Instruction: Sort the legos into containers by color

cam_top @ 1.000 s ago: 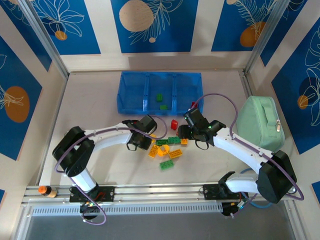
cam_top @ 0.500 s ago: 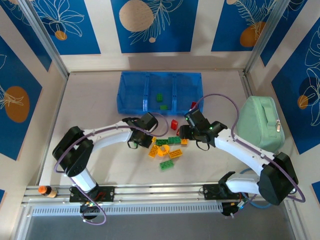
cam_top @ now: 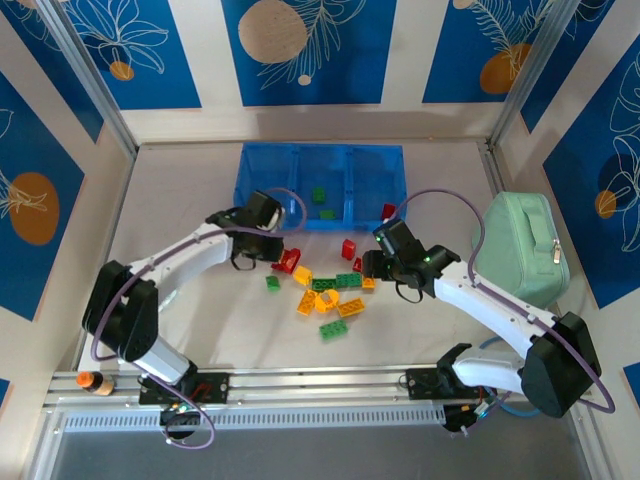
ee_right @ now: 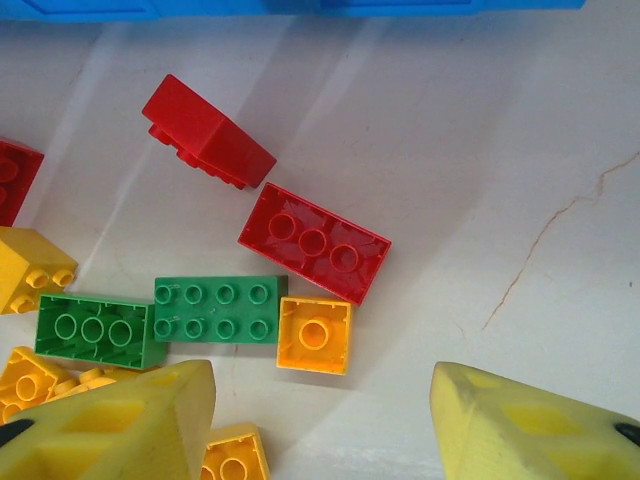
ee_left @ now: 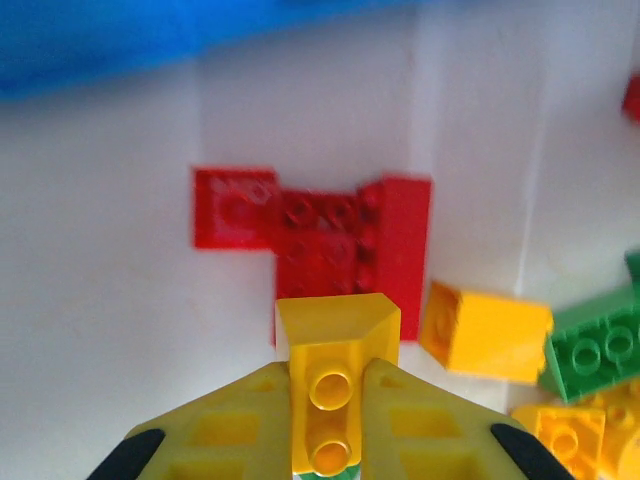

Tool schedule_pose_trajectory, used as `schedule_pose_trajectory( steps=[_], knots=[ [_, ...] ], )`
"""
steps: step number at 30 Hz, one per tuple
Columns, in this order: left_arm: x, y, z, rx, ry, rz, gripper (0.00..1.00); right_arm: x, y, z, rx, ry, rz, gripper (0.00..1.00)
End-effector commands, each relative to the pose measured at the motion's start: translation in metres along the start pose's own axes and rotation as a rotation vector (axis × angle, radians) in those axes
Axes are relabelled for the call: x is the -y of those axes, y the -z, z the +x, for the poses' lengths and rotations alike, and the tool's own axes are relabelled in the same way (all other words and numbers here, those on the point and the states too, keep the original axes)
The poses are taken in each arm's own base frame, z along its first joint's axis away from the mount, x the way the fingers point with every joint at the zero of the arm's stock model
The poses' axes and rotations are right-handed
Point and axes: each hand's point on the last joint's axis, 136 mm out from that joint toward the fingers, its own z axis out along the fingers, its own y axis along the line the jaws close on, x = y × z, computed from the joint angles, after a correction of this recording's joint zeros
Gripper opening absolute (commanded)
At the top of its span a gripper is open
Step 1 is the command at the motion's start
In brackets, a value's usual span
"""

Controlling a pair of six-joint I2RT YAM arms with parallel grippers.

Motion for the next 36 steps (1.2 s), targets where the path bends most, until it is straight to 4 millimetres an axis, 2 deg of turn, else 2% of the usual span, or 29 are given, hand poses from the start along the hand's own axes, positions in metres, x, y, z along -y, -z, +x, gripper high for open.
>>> schedule_pose_trajectory(
  steps=[1, 6, 10, 13, 17, 21, 23, 24, 27, 28, 33, 36],
  knots=[
    [-0.01, 0.016, -0.039, 0.097, 0.086, 0.062, 0.18, 0.001, 0.001, -0.001, 0.004, -0.018, -0.001, 0.59],
    [-0.041, 0.024, -0.087, 0.161, 0.123, -0.015, 0.18, 0.004, 0.005, -0.005, 0.012, -0.014, 0.014, 0.59],
    [-0.064, 0.019, -0.119, 0.187, 0.173, -0.044, 0.18, 0.027, 0.02, -0.017, -0.005, -0.159, 0.055, 0.59],
    [-0.073, 0.01, -0.138, 0.17, 0.179, -0.06, 0.19, 0.039, 0.037, -0.032, 0.044, -0.217, 0.036, 0.59],
    [-0.082, -0.004, -0.158, 0.155, 0.161, -0.103, 0.2, 0.045, 0.05, -0.039, 0.082, -0.243, 0.006, 0.6],
    [-0.092, -0.02, -0.169, 0.133, 0.162, -0.125, 0.22, 0.046, 0.045, -0.028, 0.059, -0.255, -0.014, 0.61],
    [-0.096, -0.025, -0.173, 0.126, 0.171, -0.142, 0.28, 0.043, 0.042, -0.021, 0.042, -0.263, -0.036, 0.63],
    [-0.096, -0.024, -0.176, 0.128, 0.179, -0.141, 0.35, 0.041, 0.04, -0.018, 0.035, -0.265, -0.049, 0.64],
    [-0.088, -0.015, -0.185, 0.163, 0.176, -0.1, 0.55, 0.037, 0.04, -0.013, 0.032, -0.261, -0.075, 0.68],
    [-0.086, -0.009, -0.187, 0.175, 0.177, -0.095, 0.57, 0.035, 0.04, -0.011, 0.03, -0.256, -0.079, 0.68],
    [-0.072, 0.036, -0.187, 0.269, 0.176, -0.059, 0.6, 0.029, 0.035, -0.005, 0.005, -0.204, -0.074, 0.69],
    [-0.063, 0.063, -0.178, 0.336, 0.173, -0.032, 0.62, 0.023, 0.029, -0.003, -0.018, -0.166, -0.065, 0.69]
  ],
)
